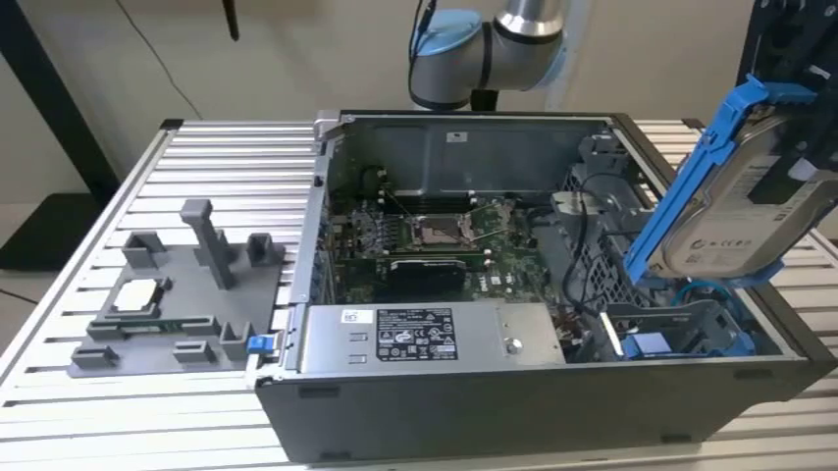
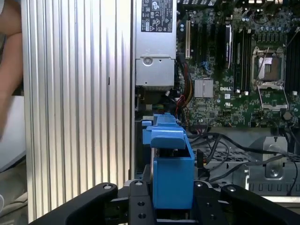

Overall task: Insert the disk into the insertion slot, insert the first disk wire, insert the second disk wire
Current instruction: 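Insert the disk into the insertion slot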

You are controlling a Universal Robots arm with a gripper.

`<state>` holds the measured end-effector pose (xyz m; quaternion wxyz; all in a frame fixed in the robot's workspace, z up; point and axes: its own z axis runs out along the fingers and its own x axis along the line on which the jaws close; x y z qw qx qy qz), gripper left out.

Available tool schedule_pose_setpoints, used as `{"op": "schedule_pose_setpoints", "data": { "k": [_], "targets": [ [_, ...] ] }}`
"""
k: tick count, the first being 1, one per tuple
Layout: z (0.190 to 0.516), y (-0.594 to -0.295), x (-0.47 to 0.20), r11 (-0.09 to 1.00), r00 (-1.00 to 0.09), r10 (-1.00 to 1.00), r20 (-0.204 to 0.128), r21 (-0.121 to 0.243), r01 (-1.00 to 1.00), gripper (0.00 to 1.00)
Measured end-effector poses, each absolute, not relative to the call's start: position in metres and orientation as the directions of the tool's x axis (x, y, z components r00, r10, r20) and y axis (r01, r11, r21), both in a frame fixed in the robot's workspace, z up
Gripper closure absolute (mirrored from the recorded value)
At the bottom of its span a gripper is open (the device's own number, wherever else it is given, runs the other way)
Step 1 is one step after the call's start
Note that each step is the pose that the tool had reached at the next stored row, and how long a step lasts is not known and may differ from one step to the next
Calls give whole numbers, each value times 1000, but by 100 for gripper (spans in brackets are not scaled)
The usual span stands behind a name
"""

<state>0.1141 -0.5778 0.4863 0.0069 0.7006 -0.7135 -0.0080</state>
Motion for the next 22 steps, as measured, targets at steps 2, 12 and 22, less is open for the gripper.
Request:
{"op": "schedule_pose_setpoints", "data": {
  "k": [2, 12, 22],
  "targets": [
    [484, -578, 114, 18, -18, -1000, -4, 21, -1000, 100],
    [467, -578, 114, 18, -18, -1000, -14, 21, -1000, 100],
    [456, -578, 117, 18, -18, -1000, -21, 21, -1000, 100]
  ]
}}
